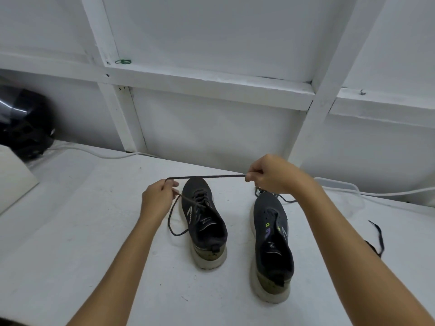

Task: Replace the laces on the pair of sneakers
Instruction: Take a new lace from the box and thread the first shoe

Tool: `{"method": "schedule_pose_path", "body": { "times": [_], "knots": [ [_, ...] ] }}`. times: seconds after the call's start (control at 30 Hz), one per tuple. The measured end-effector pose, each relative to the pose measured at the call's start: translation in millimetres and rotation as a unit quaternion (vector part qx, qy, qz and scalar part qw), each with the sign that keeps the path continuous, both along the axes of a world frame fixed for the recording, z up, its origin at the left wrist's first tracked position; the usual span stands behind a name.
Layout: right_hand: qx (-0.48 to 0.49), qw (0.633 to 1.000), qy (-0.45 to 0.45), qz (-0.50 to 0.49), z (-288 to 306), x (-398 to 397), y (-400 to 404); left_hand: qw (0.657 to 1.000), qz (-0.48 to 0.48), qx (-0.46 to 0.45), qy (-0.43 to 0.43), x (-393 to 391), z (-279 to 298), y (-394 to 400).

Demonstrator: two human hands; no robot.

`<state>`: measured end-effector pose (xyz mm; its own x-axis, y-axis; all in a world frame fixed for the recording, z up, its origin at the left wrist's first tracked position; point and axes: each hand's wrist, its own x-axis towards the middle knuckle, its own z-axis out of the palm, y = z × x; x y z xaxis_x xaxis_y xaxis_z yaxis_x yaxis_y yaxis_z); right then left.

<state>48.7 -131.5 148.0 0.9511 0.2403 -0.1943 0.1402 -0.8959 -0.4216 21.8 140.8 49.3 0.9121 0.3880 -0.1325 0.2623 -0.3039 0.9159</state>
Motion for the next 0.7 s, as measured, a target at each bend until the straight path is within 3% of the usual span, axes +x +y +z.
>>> {"method": "schedule_pose_path", "body": {
  "times": [0.13, 0.23, 0.33, 0.43, 0.57, 0.7],
  "knots": [
    [-0.049, 0.999, 0.021, 0.011, -14, 0, 3, 0.996, 0.039, -0.048, 0.066, 5, -18, 12],
    [-0.062, 0.998, -0.001, -0.002, -21, -1, 6, 0.993, 0.008, 0.063, 0.095, 6, -27, 14],
    [-0.036, 0.999, -0.012, 0.009, -23, -2, 15, 0.971, -0.110, 0.213, -0.012, -2, -23, 4],
    [-0.032, 0.999, -0.010, 0.033, -23, -5, 29, 0.933, -0.227, 0.229, -0.160, -3, -7, -19],
    [-0.018, 0.999, -0.017, 0.045, -28, -7, 45, 0.900, -0.294, 0.271, -0.171, 1, 1, -42],
    [-0.048, 0.998, -0.021, 0.022, -35, -8, 43, 0.908, -0.235, 0.309, -0.154, 4, 0, -36]
  ]
}}
